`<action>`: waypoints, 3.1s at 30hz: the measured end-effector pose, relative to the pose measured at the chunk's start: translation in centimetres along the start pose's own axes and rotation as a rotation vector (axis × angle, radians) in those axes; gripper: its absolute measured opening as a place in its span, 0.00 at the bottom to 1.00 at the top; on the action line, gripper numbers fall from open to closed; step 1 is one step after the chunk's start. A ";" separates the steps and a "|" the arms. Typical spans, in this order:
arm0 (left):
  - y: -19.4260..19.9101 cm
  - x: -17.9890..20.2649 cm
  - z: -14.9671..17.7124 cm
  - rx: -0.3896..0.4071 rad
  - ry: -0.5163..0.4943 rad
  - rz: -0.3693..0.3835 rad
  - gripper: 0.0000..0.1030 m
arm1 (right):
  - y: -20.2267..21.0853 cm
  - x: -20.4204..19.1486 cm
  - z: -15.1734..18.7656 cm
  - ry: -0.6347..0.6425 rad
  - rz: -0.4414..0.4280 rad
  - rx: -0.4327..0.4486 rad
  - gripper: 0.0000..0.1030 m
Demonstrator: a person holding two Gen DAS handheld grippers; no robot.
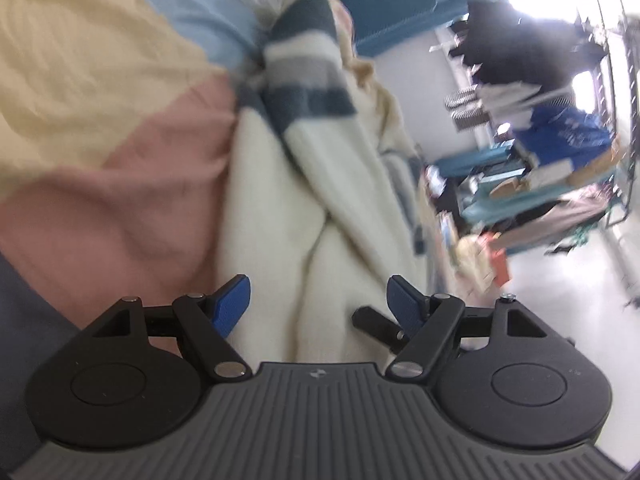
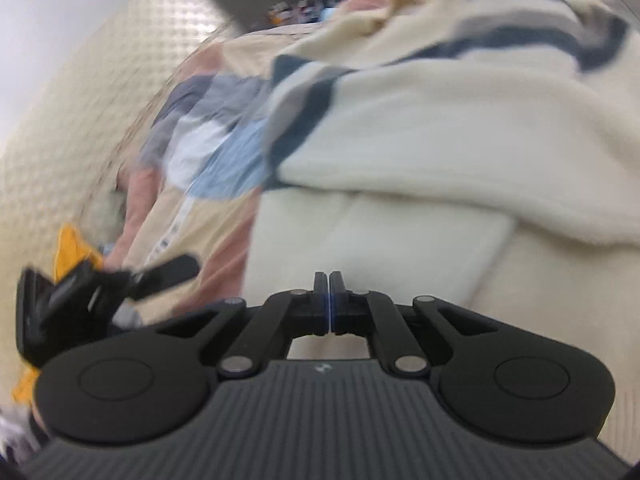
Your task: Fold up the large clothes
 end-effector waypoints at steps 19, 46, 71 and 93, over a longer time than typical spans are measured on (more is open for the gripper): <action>-2.1 -2.0 3.0 -0.082 -0.067 -0.217 0.85 | 10.4 11.2 -2.1 -0.326 0.368 0.272 0.57; -3.4 -0.8 2.5 -0.025 -0.042 -0.164 0.22 | 8.7 16.3 1.0 -0.605 0.304 0.240 0.18; 18.9 9.0 3.3 0.330 -0.118 0.083 0.06 | 23.0 0.6 0.6 -0.261 -0.180 0.481 0.10; 21.6 12.7 -1.6 0.441 -0.159 0.113 0.06 | 26.1 -1.9 -4.2 -0.218 -0.179 0.569 0.11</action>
Point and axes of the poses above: each gripper's, at about its wrist camera, not at the fingertips, and y roughly against the way its jaws point, x to its right, z to its underside, the point moved 10 cm from there along -y, roughly the way its jaws point, and after that the axes turned 4 degrees about -x, right-handed, at the moved point
